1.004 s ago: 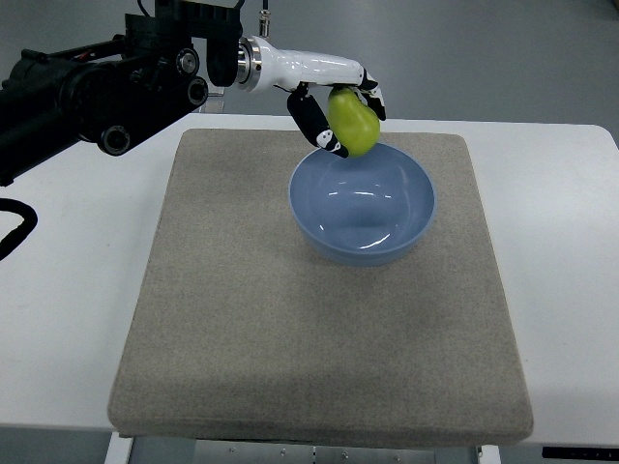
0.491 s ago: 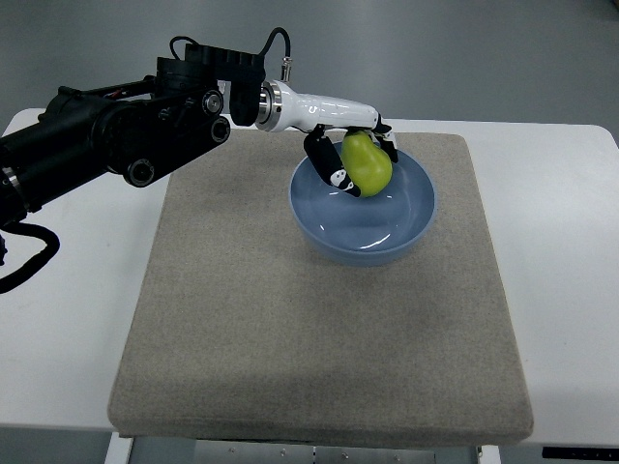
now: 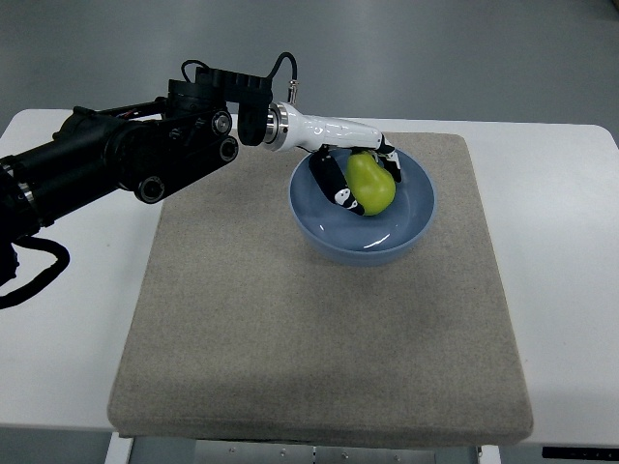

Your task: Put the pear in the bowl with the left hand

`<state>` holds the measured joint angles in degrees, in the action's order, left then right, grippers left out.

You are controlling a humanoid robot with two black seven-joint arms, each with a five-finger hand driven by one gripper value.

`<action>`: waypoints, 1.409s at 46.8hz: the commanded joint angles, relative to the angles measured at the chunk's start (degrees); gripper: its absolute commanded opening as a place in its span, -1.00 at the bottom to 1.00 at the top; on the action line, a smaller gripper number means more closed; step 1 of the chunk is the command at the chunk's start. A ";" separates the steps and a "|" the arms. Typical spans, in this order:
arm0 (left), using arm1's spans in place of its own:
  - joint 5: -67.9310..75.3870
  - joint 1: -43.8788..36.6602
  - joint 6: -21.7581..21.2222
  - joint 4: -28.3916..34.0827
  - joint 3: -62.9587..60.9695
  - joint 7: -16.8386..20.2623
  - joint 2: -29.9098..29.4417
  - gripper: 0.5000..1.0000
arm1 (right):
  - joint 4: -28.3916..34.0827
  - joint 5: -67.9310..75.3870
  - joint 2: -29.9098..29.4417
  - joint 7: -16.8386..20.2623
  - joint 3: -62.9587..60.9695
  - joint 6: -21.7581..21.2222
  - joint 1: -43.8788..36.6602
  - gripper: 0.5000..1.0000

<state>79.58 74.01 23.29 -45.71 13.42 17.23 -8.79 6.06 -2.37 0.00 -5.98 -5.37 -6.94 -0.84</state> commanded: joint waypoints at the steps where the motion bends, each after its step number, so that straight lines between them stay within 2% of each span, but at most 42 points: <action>1: -0.13 0.00 0.00 0.01 0.03 0.00 0.00 -1.00 | 0.00 0.00 0.00 0.00 0.01 0.00 0.05 0.70; 8: -0.22 -0.79 -1.49 -0.08 0.03 0.00 0.00 -1.00 | 0.00 0.00 0.00 0.00 0.01 0.00 0.05 0.70; 9: -0.22 -0.79 -1.93 -0.17 0.12 0.00 0.00 -0.85 | 0.00 0.00 0.00 0.00 -0.08 0.00 -0.04 0.70; 10: -0.30 -0.79 -2.54 -0.17 0.03 0.00 0.00 -0.56 | 0.00 0.00 0.00 0.00 0.01 0.00 0.05 0.70; 11: -0.39 -0.88 -3.07 -0.17 0.12 0.00 0.00 -0.18 | 0.00 0.00 0.00 0.00 0.01 0.00 0.05 0.70; 12: -0.48 -0.88 -3.60 -0.17 0.12 0.09 0.00 0.11 | 0.00 0.00 0.00 0.00 0.01 0.00 0.05 0.70; 13: -0.57 -0.97 -4.13 -0.25 0.20 0.09 0.00 0.30 | 0.00 0.00 0.00 0.00 0.01 0.00 0.05 0.70; 15: -0.57 -1.23 -4.74 -0.26 0.20 0.09 0.00 0.47 | 0.00 0.00 0.00 0.00 -0.08 0.00 0.05 0.70; 20: -0.57 -1.23 -4.83 -0.26 0.20 0.09 0.00 0.61 | 0.00 0.00 0.00 0.00 0.01 0.00 0.05 0.70; 22: -0.57 -1.32 -4.83 -0.26 0.20 0.09 0.00 0.87 | 0.00 0.00 0.00 0.00 0.01 0.00 0.05 0.70; 23: -0.57 -1.32 -4.83 -0.26 0.20 0.09 0.00 0.91 | 0.00 0.00 0.00 0.00 0.01 0.00 0.05 0.70; 48: -3.11 -0.79 -4.92 0.53 0.99 0.00 -0.62 0.96 | 0.00 0.00 0.00 0.00 0.01 0.00 0.05 0.70; 55: -8.29 1.66 -5.01 4.13 1.08 0.00 -1.32 0.96 | 0.00 0.00 0.00 0.00 0.01 0.00 0.05 0.70; 66: -17.80 3.78 -5.01 10.46 1.00 0.00 -5.62 0.97 | 0.00 0.00 0.00 0.00 0.01 0.00 0.05 0.70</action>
<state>62.78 77.72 18.26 -36.95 14.47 17.24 -13.49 6.06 -2.37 0.00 -5.99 -5.36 -6.94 -0.84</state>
